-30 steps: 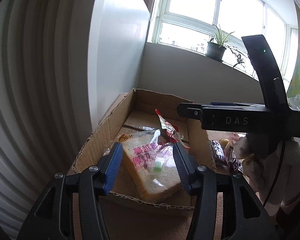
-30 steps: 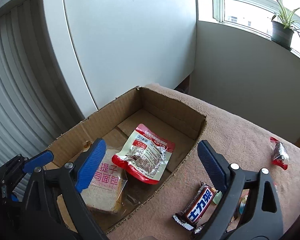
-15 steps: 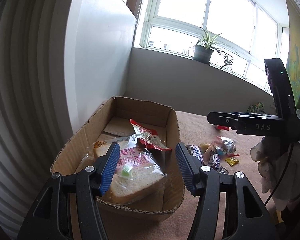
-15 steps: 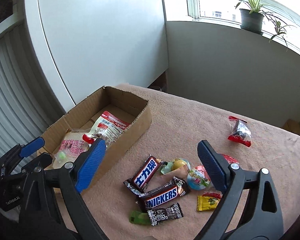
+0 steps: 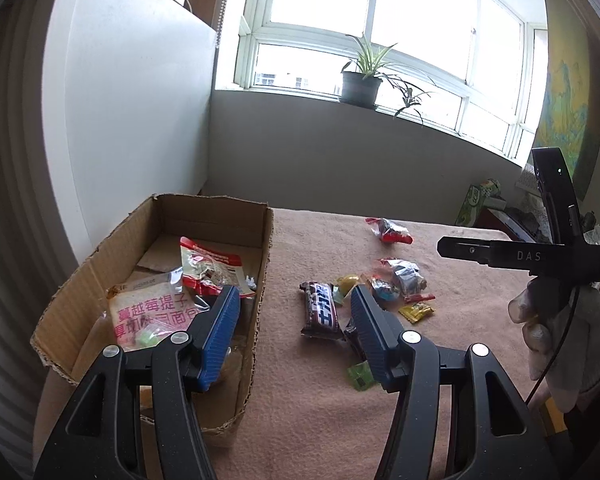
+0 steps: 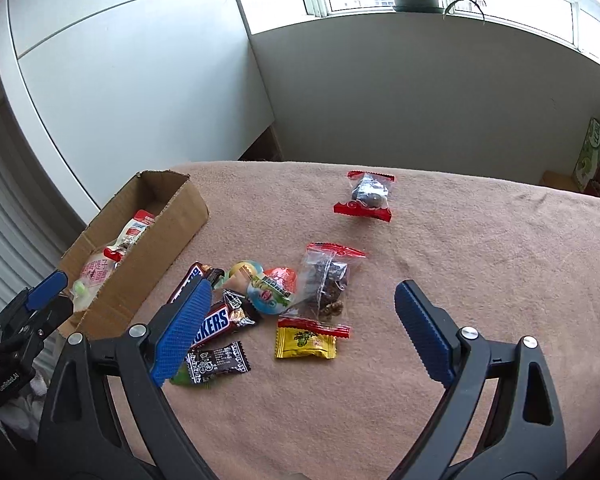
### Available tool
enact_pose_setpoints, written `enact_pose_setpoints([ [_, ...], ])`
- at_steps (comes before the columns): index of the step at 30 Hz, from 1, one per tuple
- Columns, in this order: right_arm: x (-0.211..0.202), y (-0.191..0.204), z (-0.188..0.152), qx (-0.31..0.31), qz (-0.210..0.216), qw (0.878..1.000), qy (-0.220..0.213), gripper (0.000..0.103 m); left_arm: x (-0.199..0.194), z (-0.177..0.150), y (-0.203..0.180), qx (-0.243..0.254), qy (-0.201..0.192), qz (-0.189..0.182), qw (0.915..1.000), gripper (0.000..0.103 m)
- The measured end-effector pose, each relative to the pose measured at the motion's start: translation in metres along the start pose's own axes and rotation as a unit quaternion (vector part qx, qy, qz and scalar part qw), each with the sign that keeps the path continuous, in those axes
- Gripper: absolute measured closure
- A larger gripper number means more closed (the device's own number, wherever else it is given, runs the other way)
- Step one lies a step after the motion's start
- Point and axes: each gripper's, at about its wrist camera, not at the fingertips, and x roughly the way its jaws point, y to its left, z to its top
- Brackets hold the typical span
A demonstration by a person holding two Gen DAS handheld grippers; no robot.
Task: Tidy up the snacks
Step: 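Grasp the clear bag of dark snacks with the right tool while the left tool grasps a Snickers bar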
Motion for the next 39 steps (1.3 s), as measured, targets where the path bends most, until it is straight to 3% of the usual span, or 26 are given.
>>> enact_pose_setpoints([
  [9,0.028,-0.030,-0.001,0.064,0.033,0.997,0.033,0.008,0.023,-0.002,-0.027,0.011,0.033,-0.025,0.9991,0.046],
  [20,0.059,-0.023,-0.002,0.057,0.025,0.996,0.062,0.015,0.067,-0.010,-0.069,0.056,0.094,-0.044,0.9930,0.046],
  [22,0.062,-0.022,-0.001,0.054,0.026,0.996,0.066,0.024,0.073,-0.011,-0.074,0.068,0.102,-0.037,0.9919,0.048],
  [29,0.065,-0.023,0.000,0.051,0.026,0.996,0.069,0.026,0.094,-0.017,-0.078,0.083,0.129,-0.027,0.9878,0.069],
  [34,0.067,-0.021,0.000,0.049,0.028,0.996,0.072,0.030,0.100,-0.022,-0.082,0.092,0.136,-0.018,0.9863,0.069],
  [39,0.071,-0.022,-0.001,0.046,0.023,0.996,0.079,0.034,0.098,-0.023,-0.085,0.084,0.144,-0.038,0.9851,0.069],
])
